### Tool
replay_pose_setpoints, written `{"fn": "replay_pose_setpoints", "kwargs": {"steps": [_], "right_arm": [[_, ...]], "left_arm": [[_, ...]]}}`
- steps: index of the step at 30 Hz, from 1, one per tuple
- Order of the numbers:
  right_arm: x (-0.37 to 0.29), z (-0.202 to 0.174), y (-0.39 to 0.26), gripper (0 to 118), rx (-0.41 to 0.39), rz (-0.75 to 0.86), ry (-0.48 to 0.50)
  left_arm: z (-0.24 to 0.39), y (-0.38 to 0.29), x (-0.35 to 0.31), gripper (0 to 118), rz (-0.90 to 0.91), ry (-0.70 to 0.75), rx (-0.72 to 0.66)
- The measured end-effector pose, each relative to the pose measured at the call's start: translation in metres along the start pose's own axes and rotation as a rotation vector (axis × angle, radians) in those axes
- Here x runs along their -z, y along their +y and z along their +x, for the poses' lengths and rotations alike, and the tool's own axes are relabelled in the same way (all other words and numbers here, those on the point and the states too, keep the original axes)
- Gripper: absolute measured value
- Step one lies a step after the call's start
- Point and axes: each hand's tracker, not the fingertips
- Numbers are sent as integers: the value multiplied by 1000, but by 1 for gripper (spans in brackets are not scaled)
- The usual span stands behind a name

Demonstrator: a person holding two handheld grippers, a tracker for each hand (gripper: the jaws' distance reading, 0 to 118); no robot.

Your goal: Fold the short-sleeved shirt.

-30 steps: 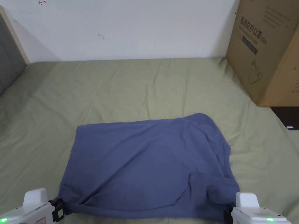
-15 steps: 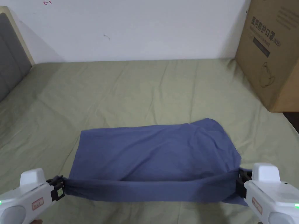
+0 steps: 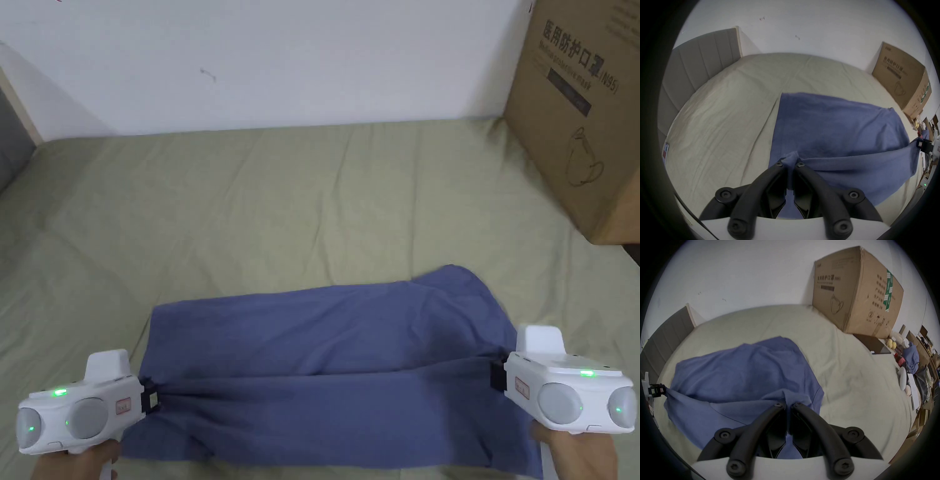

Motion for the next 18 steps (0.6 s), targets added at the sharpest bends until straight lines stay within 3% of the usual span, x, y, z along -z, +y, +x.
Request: {"fn": "replay_pose_setpoints", "kwargs": {"steps": [4,7,9,11,12,13,15,16,18], "right_arm": [[43,9,-7,3,20,-86,6],[38,-4,-10,3,31,-129,5],[22,-12,-6,7,47,-119,4],[5,-17,-1,11,36,-82,-7],[-5,-19,2,16,26,-64,-13],[-14,-17,6,33,21,-37,0],[-44,-20,14,68,-2,36,24],[-58,-22,17,82,-15,76,23],[-92,-23,26,85,-38,173,27]], "left_arm": [[5,-6,22,5,-45,16,25],[8,-4,17,6,-47,15,2],[4,-1,13,22,-50,7,-13],[7,1,0,26,-24,-7,-26],[9,2,-7,38,-3,-18,-31],[11,3,-15,66,25,-29,-36],[12,7,-41,99,122,-33,-53],[9,10,-51,105,165,-35,-55],[13,11,-82,105,256,-55,-54]]}}
